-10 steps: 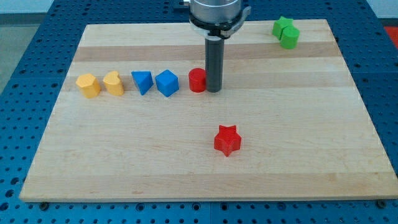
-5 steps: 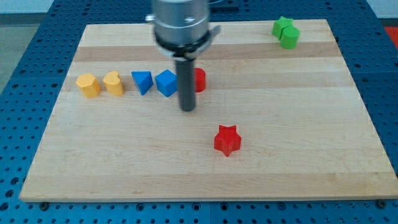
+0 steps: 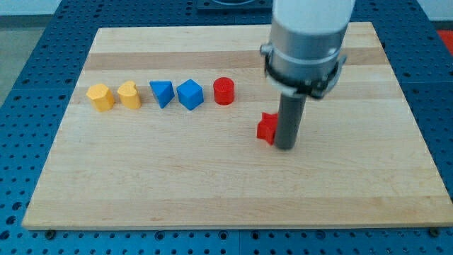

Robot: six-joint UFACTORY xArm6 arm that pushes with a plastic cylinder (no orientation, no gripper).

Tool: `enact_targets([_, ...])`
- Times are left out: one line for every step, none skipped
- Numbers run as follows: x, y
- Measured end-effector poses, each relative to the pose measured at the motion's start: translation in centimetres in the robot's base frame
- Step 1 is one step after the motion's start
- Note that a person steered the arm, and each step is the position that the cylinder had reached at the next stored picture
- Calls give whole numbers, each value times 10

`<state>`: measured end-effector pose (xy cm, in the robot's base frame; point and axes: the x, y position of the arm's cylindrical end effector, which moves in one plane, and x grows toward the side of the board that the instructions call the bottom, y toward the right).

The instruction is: Place the red star into the red circle

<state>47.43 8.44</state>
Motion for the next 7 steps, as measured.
enact_targets([-54,6])
enact_targets([-76,8])
enact_targets([-51,42])
enact_targets([1,44])
enact_targets([26,-4])
enact_targets([20,-59])
enact_targets([-30,-61])
